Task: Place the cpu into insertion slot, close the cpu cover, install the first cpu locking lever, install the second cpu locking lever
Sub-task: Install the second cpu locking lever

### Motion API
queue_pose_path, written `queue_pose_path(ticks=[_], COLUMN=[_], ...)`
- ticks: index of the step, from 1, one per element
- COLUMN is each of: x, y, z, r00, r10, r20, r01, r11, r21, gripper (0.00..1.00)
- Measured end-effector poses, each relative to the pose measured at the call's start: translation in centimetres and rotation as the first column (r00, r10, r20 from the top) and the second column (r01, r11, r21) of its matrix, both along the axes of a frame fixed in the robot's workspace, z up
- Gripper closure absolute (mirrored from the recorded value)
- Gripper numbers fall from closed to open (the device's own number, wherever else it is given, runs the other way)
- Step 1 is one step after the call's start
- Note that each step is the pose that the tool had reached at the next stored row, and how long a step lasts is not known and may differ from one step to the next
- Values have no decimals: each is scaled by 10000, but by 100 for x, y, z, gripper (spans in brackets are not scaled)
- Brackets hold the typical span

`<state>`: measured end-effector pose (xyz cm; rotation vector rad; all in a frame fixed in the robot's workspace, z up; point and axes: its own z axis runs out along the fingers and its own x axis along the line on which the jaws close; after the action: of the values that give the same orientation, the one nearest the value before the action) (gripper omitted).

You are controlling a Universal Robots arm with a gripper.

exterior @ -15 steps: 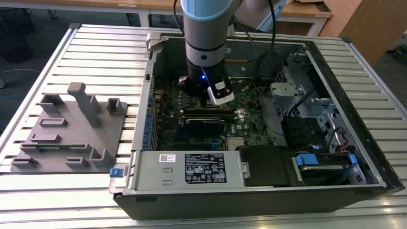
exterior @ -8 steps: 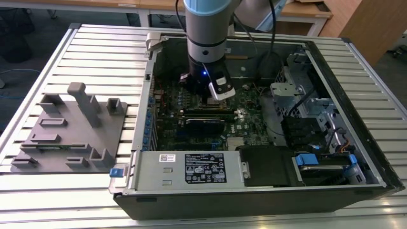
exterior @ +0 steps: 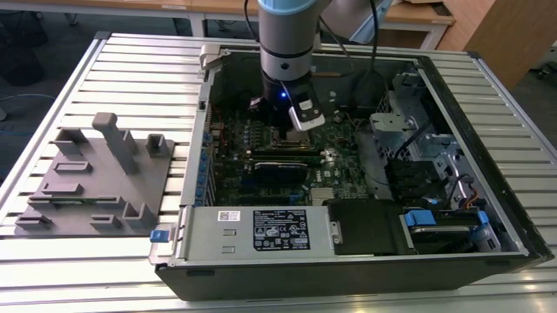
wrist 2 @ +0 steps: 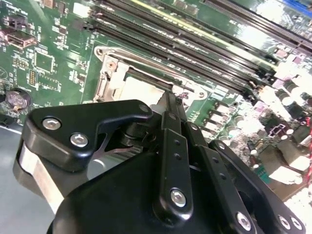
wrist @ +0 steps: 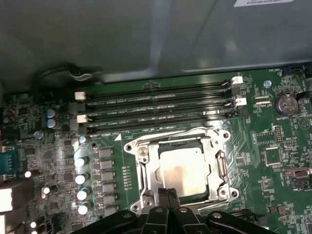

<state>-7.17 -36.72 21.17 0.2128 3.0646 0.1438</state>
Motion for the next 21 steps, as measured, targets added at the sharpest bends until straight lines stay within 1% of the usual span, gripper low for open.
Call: queue_pose_path(ticks=[2,5,11,13,19,20,21], x=[35,93,128,151,161,163,165], y=[15,32,87,99,104,105,105], z=[-3,-6,-8,-11,-13,-14,-15], r00=[10000,10000,10000,10000,10000,10000,9999], r10=[0,-1,3,2,2,4,3], r20=[-1,-8,-8,-10,-13,-54,-172], r01=[0,1,-3,-2,-2,-4,-6], r11=[10000,9999,9999,9999,9999,9999,9999], r21=[-80,-147,-156,-156,-158,-157,-156], gripper=[89,89,89,89,89,89,89])
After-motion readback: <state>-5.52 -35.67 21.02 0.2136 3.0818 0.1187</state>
